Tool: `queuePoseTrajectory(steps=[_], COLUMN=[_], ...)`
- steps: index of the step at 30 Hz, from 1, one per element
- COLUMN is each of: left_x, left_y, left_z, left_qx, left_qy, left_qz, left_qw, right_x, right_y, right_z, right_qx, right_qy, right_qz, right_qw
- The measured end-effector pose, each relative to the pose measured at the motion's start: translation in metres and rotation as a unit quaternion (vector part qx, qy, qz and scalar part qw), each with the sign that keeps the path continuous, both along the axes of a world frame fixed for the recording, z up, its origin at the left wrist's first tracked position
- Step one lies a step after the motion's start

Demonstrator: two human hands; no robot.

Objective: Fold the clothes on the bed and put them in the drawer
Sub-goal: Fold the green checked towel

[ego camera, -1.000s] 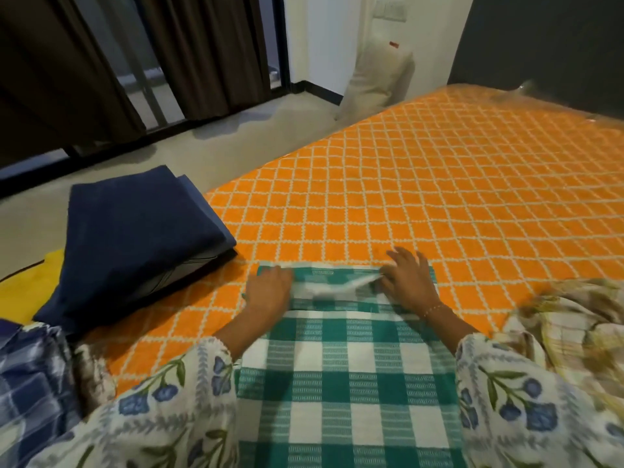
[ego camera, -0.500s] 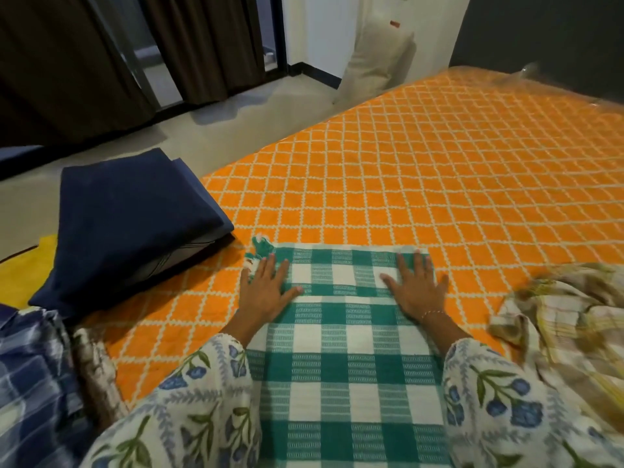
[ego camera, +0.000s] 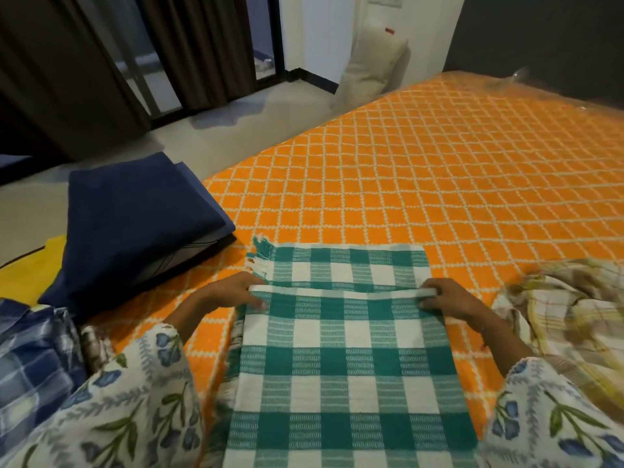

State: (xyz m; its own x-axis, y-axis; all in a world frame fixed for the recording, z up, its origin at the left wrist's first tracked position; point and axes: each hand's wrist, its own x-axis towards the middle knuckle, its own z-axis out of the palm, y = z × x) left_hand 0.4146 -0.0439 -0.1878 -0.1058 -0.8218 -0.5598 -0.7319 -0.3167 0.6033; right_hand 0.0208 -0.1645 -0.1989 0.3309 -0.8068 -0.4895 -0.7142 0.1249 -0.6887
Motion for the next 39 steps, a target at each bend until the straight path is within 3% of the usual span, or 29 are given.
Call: queuePoseTrajectory(steps=[4, 8, 10, 11, 13, 15, 17, 19, 21, 23, 26, 28, 30, 32, 34, 39], left_x=[0.014, 0.014, 0.006, 0.003, -0.01, -0.043, -0.081, -0.102, -0.096, -0.087, -0.12, -0.159, -0.179, -0.171, -0.148, -0.105], left_y=[-0.014, -0.052, -0.068, -0.075, -0.078, -0.065, -0.045, -0.022, -0.004, 0.005, 0.034, 0.068, 0.107, 0.143, 0.167, 0.191], left_z=[0.02, 0.047, 0.047, 0.04, 0.02, -0.005, -0.027, -0.046, -0.06, -0.057, -0.044, -0.045, -0.055, -0.065, -0.068, -0.055], left_qx=[0.042, -0.014, -0.071, -0.105, -0.129, -0.157, -0.193, -0.164, -0.141, -0.138, -0.152, -0.166, -0.164, -0.179, -0.189, -0.187], left_qy=[0.053, 0.068, 0.02, -0.041, -0.204, -0.282, -0.306, -0.305, -0.31, -0.324, -0.339, -0.31, -0.308, -0.298, -0.306, -0.326], left_qz=[0.041, 0.145, 0.201, 0.22, 0.224, 0.195, 0.134, 0.071, 0.039, 0.042, 0.079, 0.061, 0.002, -0.039, -0.084, -0.09], left_qw=[0.997, 0.987, 0.977, 0.969, 0.944, 0.926, 0.923, 0.935, 0.939, 0.935, 0.925, 0.934, 0.937, 0.937, 0.929, 0.923], right_x=[0.001, 0.022, 0.036, 0.042, 0.053, 0.06, 0.069, 0.069, 0.055, 0.038, 0.031, 0.04, 0.045, 0.036, 0.024, 0.001], right_y=[-0.013, -0.045, -0.066, -0.076, -0.083, -0.061, -0.023, 0.009, 0.02, 0.022, 0.056, 0.111, 0.17, 0.203, 0.215, 0.22], right_z=[0.017, 0.027, 0.019, 0.011, -0.004, -0.019, -0.034, -0.049, -0.06, -0.055, -0.041, -0.045, -0.056, -0.063, -0.06, -0.047], right_qx=[0.042, -0.001, -0.028, -0.048, -0.11, -0.208, -0.285, -0.273, -0.254, -0.219, -0.186, -0.258, -0.306, -0.29, -0.267, -0.261], right_qy=[-0.169, -0.228, -0.236, -0.208, -0.067, 0.064, 0.111, 0.176, 0.259, 0.308, 0.305, 0.262, 0.23, 0.256, 0.272, 0.294], right_qz=[-0.151, -0.24, -0.261, -0.262, -0.227, -0.13, 0.004, 0.116, 0.133, 0.069, -0.013, 0.018, 0.11, 0.167, 0.148, 0.175], right_qw=[0.973, 0.944, 0.936, 0.941, 0.965, 0.967, 0.952, 0.939, 0.922, 0.923, 0.934, 0.93, 0.917, 0.907, 0.913, 0.903])
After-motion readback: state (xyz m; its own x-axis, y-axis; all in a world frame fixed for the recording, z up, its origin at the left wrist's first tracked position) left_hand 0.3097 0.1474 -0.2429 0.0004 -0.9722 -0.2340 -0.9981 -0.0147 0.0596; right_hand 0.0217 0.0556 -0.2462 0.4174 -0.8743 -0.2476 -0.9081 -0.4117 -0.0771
